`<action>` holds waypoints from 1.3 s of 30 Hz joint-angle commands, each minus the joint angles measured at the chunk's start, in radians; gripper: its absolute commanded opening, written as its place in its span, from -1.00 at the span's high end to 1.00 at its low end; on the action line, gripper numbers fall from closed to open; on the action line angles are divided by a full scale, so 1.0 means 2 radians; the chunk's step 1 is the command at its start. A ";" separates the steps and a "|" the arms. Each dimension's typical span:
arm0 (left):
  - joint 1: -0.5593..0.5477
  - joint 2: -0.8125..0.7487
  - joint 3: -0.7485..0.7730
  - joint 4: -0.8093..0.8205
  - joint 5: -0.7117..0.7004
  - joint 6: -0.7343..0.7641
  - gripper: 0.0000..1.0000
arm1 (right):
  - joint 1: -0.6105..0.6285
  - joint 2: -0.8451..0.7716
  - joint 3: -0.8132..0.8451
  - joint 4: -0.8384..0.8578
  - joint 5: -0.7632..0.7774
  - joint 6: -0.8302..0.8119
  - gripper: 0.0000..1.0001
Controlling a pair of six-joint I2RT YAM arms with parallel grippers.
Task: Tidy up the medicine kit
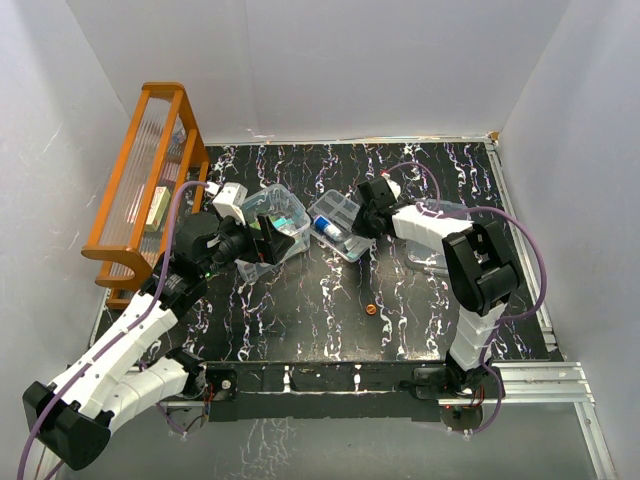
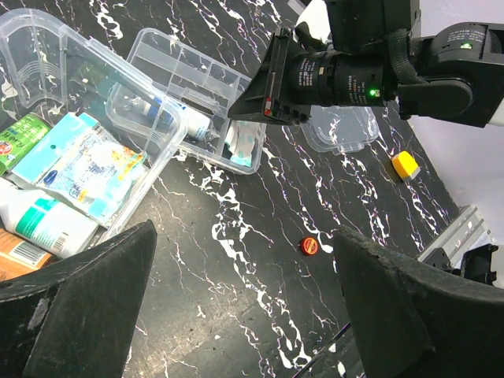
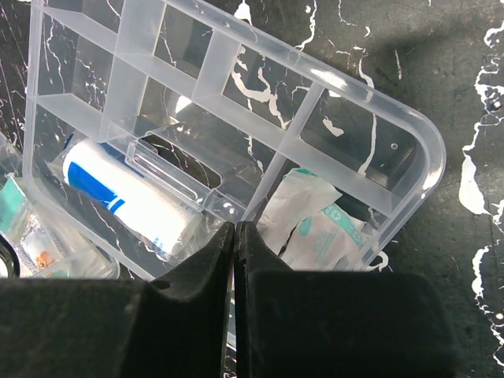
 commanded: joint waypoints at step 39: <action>-0.002 0.001 0.015 0.004 0.011 0.011 -0.87 | 0.002 -0.163 -0.071 -0.073 0.070 -0.060 0.27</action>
